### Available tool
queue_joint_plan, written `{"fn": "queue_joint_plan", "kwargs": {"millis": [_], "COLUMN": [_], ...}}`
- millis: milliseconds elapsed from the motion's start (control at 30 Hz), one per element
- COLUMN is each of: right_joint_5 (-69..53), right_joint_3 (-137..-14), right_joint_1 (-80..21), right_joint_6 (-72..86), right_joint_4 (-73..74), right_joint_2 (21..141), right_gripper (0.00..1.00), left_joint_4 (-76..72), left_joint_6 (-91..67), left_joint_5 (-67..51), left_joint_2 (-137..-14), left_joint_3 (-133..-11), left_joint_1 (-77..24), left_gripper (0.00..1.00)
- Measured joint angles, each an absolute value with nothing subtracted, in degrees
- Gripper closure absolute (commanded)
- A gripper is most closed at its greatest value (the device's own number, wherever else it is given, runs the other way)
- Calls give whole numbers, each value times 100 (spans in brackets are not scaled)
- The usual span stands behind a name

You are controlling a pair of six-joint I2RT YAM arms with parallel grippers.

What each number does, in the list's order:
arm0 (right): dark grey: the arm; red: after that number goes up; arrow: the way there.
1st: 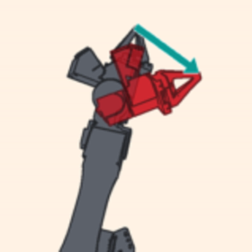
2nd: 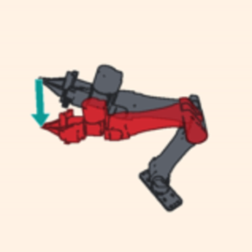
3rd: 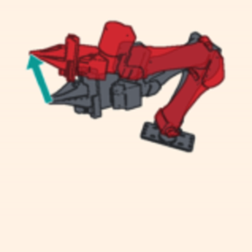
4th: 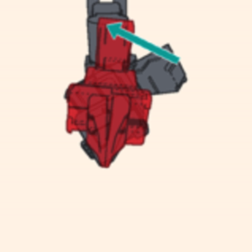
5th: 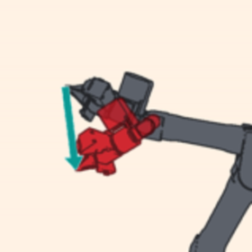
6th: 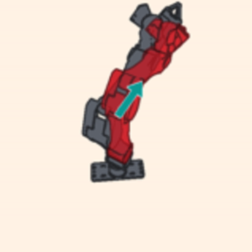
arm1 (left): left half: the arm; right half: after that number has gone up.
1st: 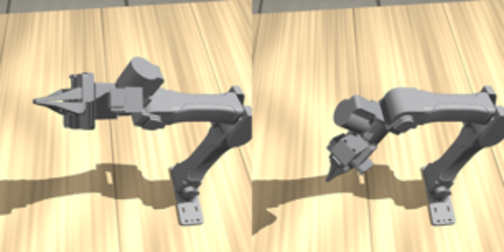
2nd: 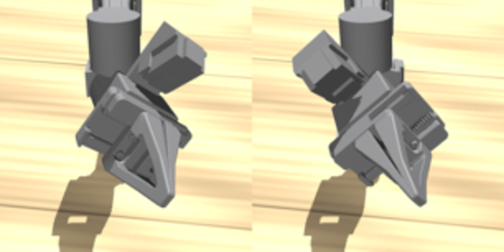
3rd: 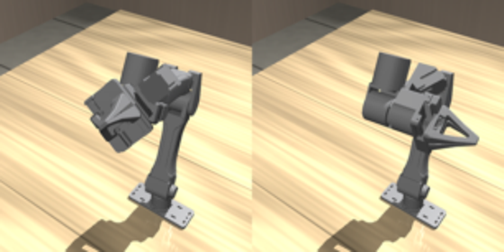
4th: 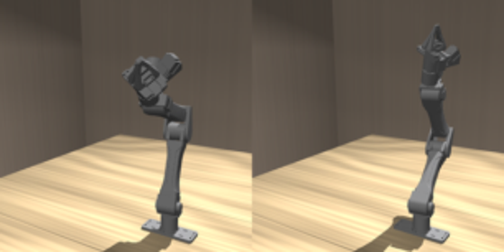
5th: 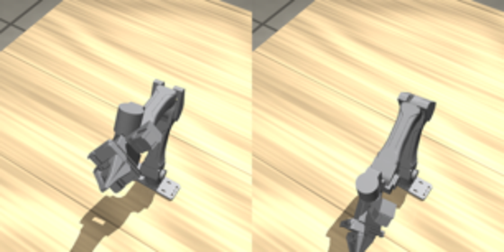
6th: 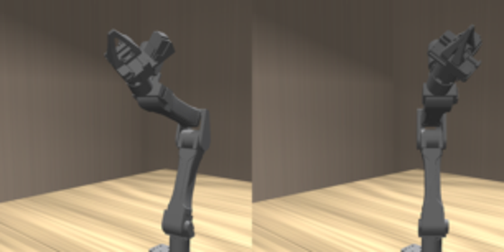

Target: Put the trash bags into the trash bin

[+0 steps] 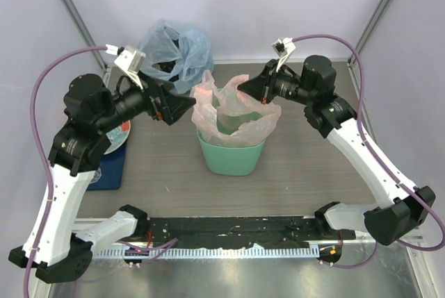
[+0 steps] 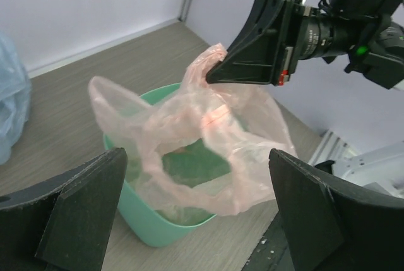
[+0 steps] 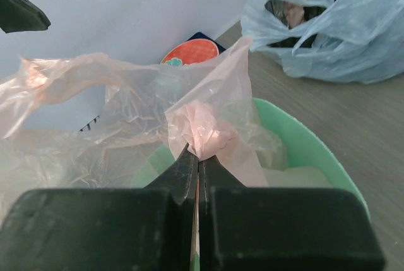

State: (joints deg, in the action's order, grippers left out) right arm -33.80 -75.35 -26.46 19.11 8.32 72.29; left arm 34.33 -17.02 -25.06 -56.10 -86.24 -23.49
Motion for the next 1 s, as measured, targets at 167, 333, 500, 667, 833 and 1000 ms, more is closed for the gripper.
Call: {"fn": "queue_joint_plan", "kwargs": {"millis": [167,333,500,667,833,1000], "right_joint_5": [-3277,-3192,-3107,-2757,-2106,-1594], "right_joint_3": [-7959,-8034,-8047,-8047,-8058,-7964], "right_joint_1": [-2646,-2646,-2646,-2609,-2512,-2447], "right_joint_6": [1678,1634,1632,1479,1114,777], "right_joint_4": [921,965,1142,1570,2268,2670], "right_joint_2": [7225,7148,7070,6783,6451,6292], "right_gripper": [99,99,99,99,99,99], "left_joint_4": [3398,3535,4099,4692,4925,4818], "left_joint_6": [-1975,-2029,-1844,-1385,-958,-631], "left_joint_5": [-2976,-3240,-3131,-2869,-2585,-2152], "left_joint_2": [-6086,-6361,-6405,-6521,-6372,-6348], "left_joint_3": [-9144,-9002,-8899,-8844,-8311,-7765], "left_joint_1": [-2349,-2434,-2508,-2497,-2408,-2204], "left_gripper": [0,0,38,79,94,100]}}
